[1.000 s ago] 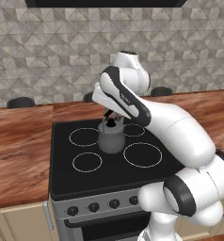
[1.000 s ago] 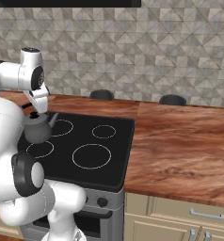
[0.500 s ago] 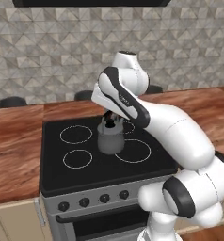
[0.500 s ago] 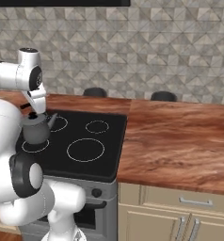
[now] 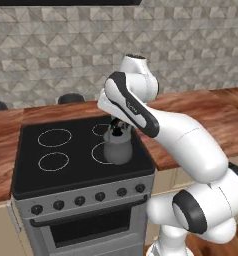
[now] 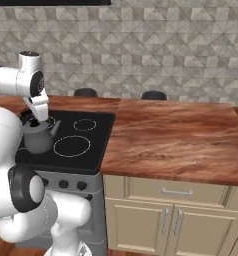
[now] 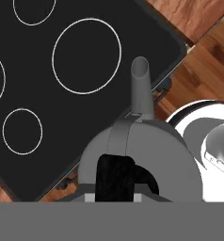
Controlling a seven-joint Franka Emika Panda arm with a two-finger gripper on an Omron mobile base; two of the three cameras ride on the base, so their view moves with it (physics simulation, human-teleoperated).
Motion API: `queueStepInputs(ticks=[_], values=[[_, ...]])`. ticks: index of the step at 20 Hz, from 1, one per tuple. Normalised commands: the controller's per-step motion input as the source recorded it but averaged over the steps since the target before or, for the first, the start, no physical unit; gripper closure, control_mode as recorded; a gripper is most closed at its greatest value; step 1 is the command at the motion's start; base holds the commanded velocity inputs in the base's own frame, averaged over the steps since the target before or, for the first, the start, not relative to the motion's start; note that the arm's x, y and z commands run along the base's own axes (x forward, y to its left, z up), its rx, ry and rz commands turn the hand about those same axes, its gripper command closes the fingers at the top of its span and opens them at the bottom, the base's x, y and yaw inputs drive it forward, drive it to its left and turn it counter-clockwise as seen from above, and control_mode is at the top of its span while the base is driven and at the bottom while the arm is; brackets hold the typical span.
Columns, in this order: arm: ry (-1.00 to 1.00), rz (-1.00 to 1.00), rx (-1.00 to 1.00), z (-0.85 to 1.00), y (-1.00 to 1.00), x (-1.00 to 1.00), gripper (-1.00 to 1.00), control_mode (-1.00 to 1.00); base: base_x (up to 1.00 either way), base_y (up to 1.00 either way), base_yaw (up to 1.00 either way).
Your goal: The kettle is done boiling. Turn off the stove, then wait for 300 timesteps before moving the kettle to the dining table.
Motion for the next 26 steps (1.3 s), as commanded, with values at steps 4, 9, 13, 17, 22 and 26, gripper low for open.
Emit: queueStepInputs(ticks=[4,9,13,17,22,26], values=[[0.00,0.00,0.00,0.00,0.00,0.00,1.00,1.00,-0.08,-0.70,-0.02],[0.00,0.00,0.00,0.00,0.00,0.00,1.00,1.00,-0.05,-0.83,0.00],[0.00,0.00,0.00,0.00,0.00,0.00,1.00,1.00,-0.08,-0.78,0.00],[0.00,0.00,0.00,0.00,0.00,0.00,1.00,1.00,-0.09,-0.81,0.00],[0.00,0.00,0.00,0.00,0.00,0.00,1.00,1.00,-0.05,-0.77,0.00],[0.00,0.00,0.00,0.00,0.00,0.00,1.00,1.00,0.00,-0.74,0.00]])
